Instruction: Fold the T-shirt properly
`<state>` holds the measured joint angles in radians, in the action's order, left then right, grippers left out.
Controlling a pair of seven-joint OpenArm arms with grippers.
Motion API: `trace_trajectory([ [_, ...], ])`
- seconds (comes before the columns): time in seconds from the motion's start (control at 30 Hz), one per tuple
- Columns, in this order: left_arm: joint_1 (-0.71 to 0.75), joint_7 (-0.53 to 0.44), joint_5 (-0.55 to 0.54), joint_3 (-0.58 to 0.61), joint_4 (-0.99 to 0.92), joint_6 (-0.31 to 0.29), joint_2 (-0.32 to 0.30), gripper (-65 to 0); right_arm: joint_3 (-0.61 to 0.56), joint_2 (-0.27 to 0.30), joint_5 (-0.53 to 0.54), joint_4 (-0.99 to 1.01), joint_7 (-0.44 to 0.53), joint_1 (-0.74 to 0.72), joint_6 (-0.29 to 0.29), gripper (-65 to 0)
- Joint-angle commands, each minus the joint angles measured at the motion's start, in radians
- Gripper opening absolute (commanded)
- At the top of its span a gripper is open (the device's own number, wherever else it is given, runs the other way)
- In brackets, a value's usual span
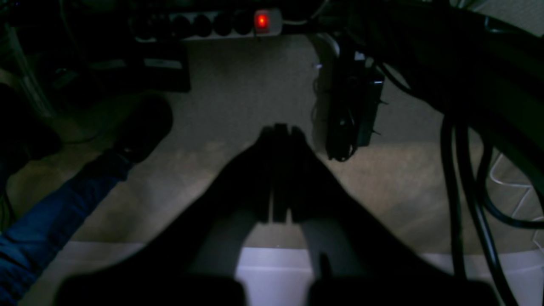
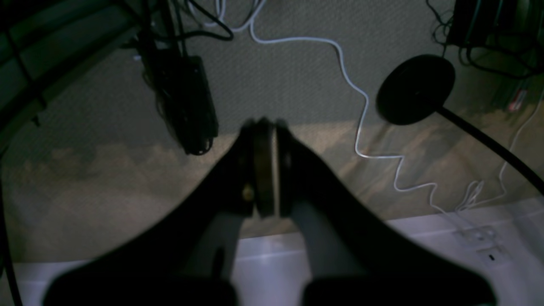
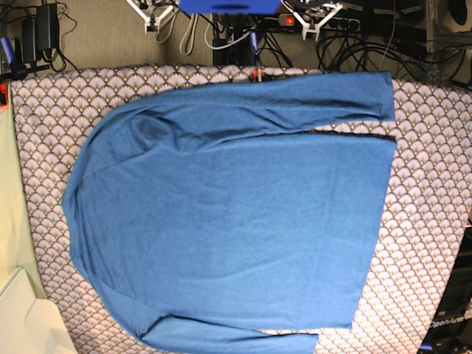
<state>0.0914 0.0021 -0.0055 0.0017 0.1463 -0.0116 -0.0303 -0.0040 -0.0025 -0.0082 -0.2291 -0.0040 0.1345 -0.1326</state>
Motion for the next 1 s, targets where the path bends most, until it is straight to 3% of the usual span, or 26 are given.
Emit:
trace_trajectory([
  [0.0,0.006,-0.001,-0.001,-0.001,0.005,0.000,0.000,-64.6,-0.001,0.000,-0.002,-0.002,0.003,0.007,-0.005,-65.0],
  [0.2,0.028,-0.006,-0.001,-0.001,0.006,0.000,0.000,-64.6,-0.003,0.000,-0.002,-0.014,0.006,0.032,-0.003,-65.0],
  [0.4,0.074,-0.012,-0.001,-0.001,0.026,0.000,-0.004,-64.6,-0.003,0.000,-0.005,-0.204,0.020,0.159,-0.003,-65.0],
  [0.57,0.201,-0.006,-0.003,-0.002,0.243,-0.001,-0.035,-64.6,-0.003,0.000,-0.005,-0.353,0.023,0.265,0.000,-65.0],
  [0.73,0.333,-0.001,-0.003,-0.002,0.457,-0.001,-0.067,-64.6,0.000,0.002,-0.005,-0.453,0.016,0.340,0.084,-65.0],
  [0.97,0.468,-0.001,-0.003,-0.002,0.634,-0.001,-0.067,-64.6,-0.001,0.002,-0.005,-0.628,0.022,0.477,0.089,-65.0],
])
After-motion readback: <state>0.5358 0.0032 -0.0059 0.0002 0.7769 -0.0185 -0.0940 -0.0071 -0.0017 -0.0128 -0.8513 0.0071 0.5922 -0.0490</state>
